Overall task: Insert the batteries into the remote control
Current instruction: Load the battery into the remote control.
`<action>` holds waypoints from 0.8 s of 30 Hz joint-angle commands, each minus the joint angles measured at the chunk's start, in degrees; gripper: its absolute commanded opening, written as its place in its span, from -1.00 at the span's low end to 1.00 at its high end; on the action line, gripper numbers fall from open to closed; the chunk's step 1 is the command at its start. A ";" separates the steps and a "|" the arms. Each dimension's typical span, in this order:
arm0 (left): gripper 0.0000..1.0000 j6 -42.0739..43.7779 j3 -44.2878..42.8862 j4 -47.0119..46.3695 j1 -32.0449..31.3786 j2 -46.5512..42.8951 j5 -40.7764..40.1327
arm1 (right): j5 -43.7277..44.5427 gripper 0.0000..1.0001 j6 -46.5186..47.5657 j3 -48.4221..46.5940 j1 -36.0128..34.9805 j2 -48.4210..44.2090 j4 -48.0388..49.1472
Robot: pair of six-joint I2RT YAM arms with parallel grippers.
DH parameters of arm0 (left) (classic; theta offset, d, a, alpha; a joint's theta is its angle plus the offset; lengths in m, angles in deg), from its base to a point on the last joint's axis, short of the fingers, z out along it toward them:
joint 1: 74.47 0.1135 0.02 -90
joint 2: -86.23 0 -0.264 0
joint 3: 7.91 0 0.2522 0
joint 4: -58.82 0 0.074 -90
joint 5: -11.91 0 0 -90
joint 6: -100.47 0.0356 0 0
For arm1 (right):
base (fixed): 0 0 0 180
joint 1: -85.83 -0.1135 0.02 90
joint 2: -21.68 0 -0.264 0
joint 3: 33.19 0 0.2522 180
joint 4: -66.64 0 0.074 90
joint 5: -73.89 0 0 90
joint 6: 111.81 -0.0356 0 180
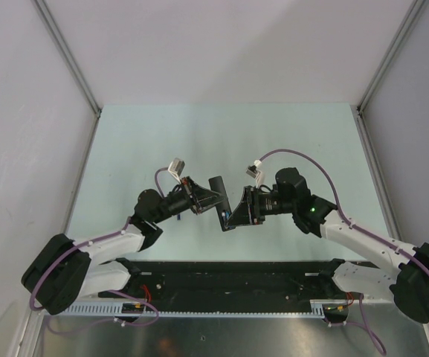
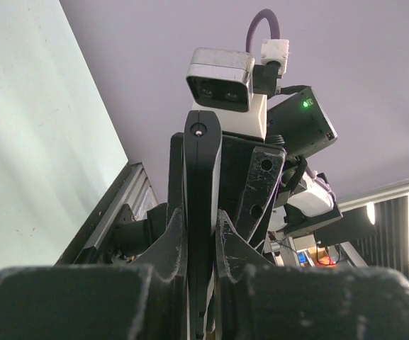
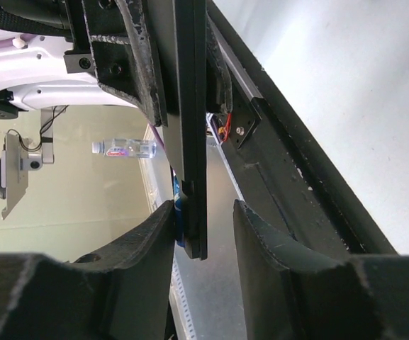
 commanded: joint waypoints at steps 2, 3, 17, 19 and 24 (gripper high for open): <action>-1.00 -1.18 -2.11 -2.97 -0.05 -2.01 -0.03 | -1.20 -0.25 0.11 0.32 -0.28 -0.05 1.83; -1.00 -1.18 -2.02 -2.97 -0.05 -2.18 -0.12 | -1.38 -0.30 -0.24 0.41 -0.37 0.03 2.45; -1.00 -1.53 -1.76 -2.97 -0.23 -2.98 -0.03 | -1.03 -0.64 -2.61 0.85 -1.33 1.27 6.23; -1.00 -1.53 -1.58 -3.06 -0.31 -2.98 -0.03 | -1.03 -0.72 -2.79 0.85 -1.33 1.44 6.67; -0.99 -1.53 -1.23 -2.97 -0.40 -3.24 -0.12 | -1.03 -1.00 -3.31 0.85 -1.42 1.79 7.72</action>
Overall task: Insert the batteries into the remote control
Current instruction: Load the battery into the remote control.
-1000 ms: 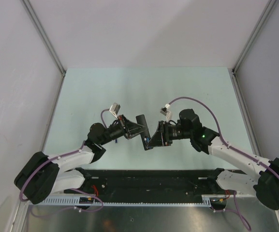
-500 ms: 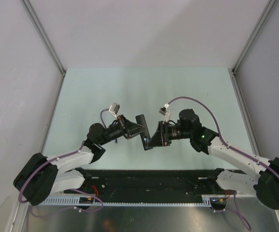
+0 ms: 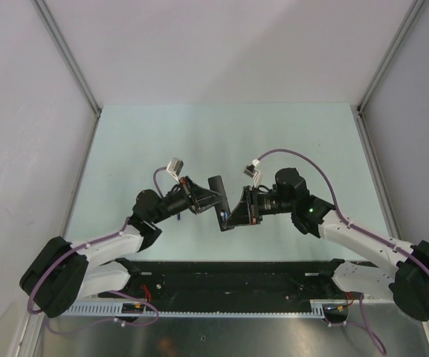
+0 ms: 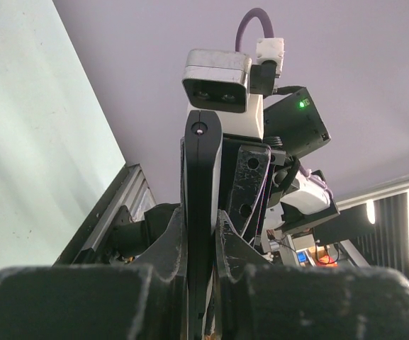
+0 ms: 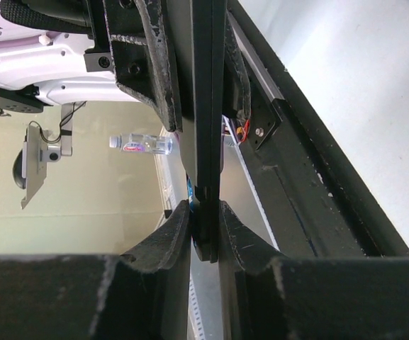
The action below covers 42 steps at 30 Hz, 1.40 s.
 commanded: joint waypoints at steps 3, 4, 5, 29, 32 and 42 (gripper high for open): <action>-1.00 -1.40 -1.06 -3.56 -0.47 -1.82 -0.29 | 0.61 -0.80 -0.67 0.31 -0.57 0.92 3.27; -0.99 -1.31 -0.97 -3.47 -0.47 -1.82 -0.29 | 0.78 -0.63 -0.67 0.22 -0.57 0.83 3.27; -1.00 -1.31 -0.97 -3.47 -0.47 -1.82 -0.29 | 1.05 -0.49 -0.85 0.31 -0.57 0.57 3.53; -1.00 0.71 -0.53 -3.47 -0.47 -0.50 -0.91 | 2.80 0.14 -1.12 -0.92 2.15 -1.88 1.97; -1.00 1.76 -0.88 -3.39 -0.29 0.46 -1.08 | 3.59 0.31 0.99 -2.85 4.08 -3.29 -2.24; -1.00 6.59 0.17 -0.67 1.64 -0.15 -3.10 | 27.73 0.42 13.91 -12.43 9.98 -9.72 -30.90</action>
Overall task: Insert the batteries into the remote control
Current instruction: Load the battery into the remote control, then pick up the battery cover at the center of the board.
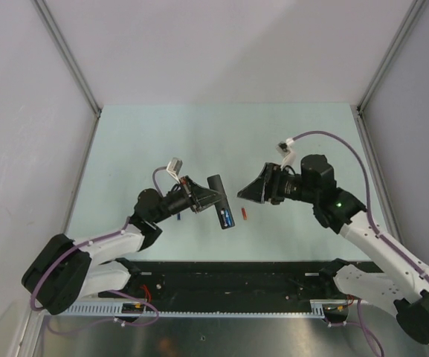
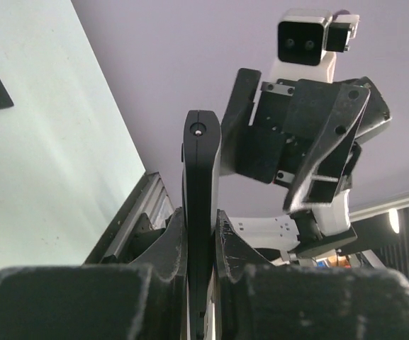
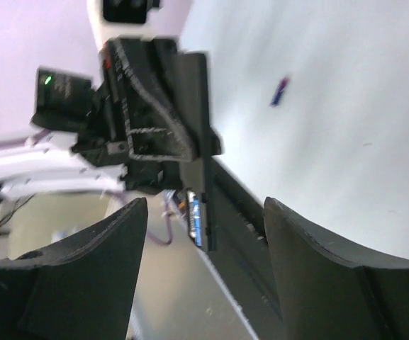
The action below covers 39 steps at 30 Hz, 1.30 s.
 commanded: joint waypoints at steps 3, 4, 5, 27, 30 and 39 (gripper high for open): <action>-1.00 6.10 0.35 2.52 0.94 -4.11 -3.15 | 30.85 0.37 6.25 -4.44 2.00 2.36 -22.53; -1.00 7.06 0.61 3.83 0.94 -4.90 -3.33 | 38.54 0.36 5.63 -4.53 2.09 5.59 -25.24; -0.99 7.51 0.70 4.54 0.94 -5.52 -3.68 | 41.23 0.36 5.63 -4.44 2.26 7.10 -25.71; -1.00 9.10 7.29 9.21 7.62 -16.86 0.97 | 46.18 0.29 20.92 -11.38 8.68 38.49 -14.55; -1.00 9.10 7.21 9.29 7.80 -16.51 1.15 | 46.00 0.29 21.88 -12.00 9.47 40.60 -14.46; -1.00 9.53 6.68 9.21 8.67 -15.54 2.56 | 42.49 0.23 24.70 -12.61 11.67 42.63 -12.79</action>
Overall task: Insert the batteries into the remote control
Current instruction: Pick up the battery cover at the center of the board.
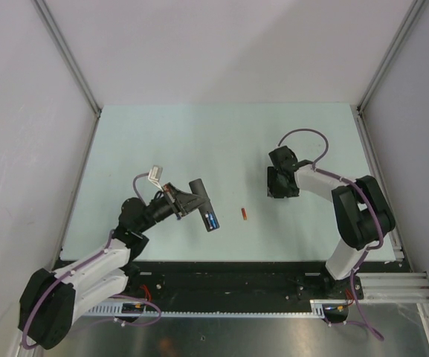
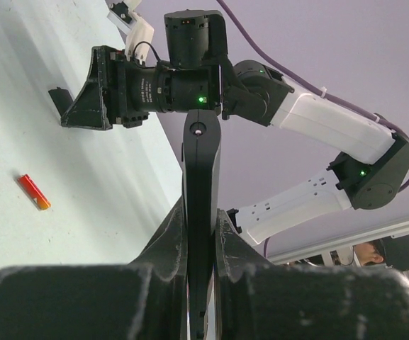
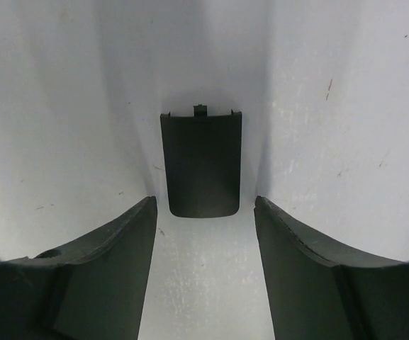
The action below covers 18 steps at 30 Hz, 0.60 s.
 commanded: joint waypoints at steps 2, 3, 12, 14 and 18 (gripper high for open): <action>-1.00 0.97 -0.45 -1.46 1.11 0.19 1.92 | -2.32 0.21 2.45 -2.45 1.33 0.44 2.14; -1.00 0.88 -0.45 -1.37 1.20 0.19 1.92 | -2.67 0.20 2.80 -2.45 1.42 0.62 2.31; -1.00 0.70 -1.15 -1.37 1.20 1.16 1.92 | -3.73 0.04 2.72 -2.45 1.33 2.64 1.79; -1.00 0.79 -1.24 -1.46 1.29 1.42 1.92 | -3.73 0.01 2.28 -2.45 1.33 2.81 1.61; -1.00 0.79 -1.33 -1.37 1.20 1.51 2.19 | -3.56 -0.10 1.84 -2.45 1.42 3.34 1.17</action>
